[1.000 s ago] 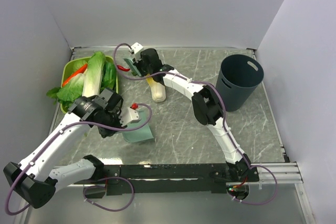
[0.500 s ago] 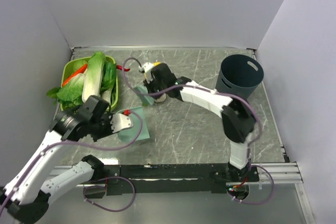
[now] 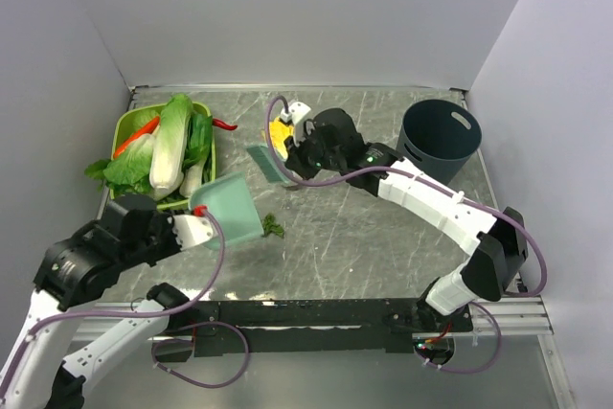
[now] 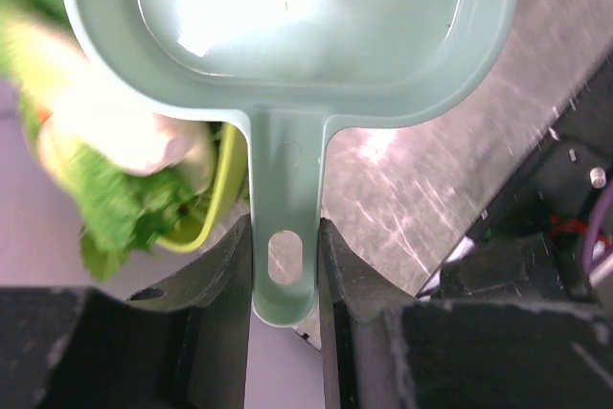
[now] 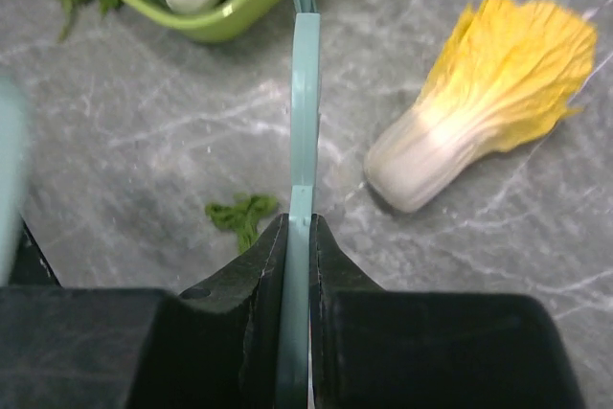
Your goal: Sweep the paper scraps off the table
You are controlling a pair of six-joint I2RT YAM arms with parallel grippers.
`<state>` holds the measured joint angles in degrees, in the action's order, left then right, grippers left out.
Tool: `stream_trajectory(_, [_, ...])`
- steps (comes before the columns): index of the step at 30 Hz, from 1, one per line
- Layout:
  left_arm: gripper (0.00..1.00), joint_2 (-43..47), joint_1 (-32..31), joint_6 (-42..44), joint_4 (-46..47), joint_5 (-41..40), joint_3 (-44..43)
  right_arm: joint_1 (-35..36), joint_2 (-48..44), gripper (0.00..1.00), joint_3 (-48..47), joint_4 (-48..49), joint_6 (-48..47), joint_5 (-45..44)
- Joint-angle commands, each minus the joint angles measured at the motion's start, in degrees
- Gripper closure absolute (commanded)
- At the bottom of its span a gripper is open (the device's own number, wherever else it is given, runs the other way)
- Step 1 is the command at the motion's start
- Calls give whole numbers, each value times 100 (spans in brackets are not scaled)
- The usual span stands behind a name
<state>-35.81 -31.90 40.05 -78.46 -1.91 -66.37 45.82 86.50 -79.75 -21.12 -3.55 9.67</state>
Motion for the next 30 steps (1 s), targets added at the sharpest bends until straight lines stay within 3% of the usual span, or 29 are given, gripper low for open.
stream_trajectory(1, [99,13,368,-813,392,-266,-709,-38,-291,100,477,-14,-119,499])
stream_trajectory(12, [99,-1050,1554,-2413,1183,-319,-1702,154,-28,100,513,143,170,1326])
stream_trajectory(19, [99,-2305,2407,-3055,999,665,-3021,804,191,100,486,653,-408,1608])
stream_trajectory(26, [99,-2914,2689,-3170,937,1202,-3865,1692,1375,100,-128,2074,-1200,1371])
stream_trajectory(30, [99,-3028,2707,-3162,1016,1264,-3831,1851,2326,100,-1189,2718,-1236,1379])
